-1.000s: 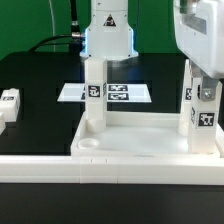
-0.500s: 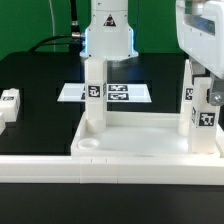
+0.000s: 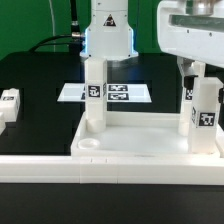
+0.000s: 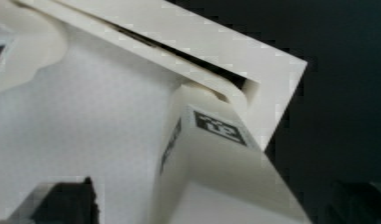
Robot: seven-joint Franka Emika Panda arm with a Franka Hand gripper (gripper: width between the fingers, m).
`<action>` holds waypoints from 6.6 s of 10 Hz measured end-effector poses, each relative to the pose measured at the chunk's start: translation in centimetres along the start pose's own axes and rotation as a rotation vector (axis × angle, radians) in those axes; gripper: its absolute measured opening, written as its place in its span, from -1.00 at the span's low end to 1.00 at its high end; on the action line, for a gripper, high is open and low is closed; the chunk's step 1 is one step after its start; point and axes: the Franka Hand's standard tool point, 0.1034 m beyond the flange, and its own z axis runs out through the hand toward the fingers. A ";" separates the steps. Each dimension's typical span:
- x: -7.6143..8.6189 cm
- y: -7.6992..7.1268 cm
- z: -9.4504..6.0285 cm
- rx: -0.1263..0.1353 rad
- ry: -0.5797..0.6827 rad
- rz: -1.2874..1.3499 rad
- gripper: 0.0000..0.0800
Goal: Assemble desk
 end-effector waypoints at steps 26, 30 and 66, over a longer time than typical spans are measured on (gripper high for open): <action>0.1 0.2 0.1 -0.017 0.017 -0.212 -0.27; 0.1 0.0 0.2 0.009 -0.003 0.165 -0.27; 0.4 0.1 0.2 -0.023 0.035 -0.682 -0.28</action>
Offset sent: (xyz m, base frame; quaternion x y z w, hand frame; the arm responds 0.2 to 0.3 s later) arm 0.0013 0.0090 0.0001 -0.0129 0.0140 -0.2576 0.9661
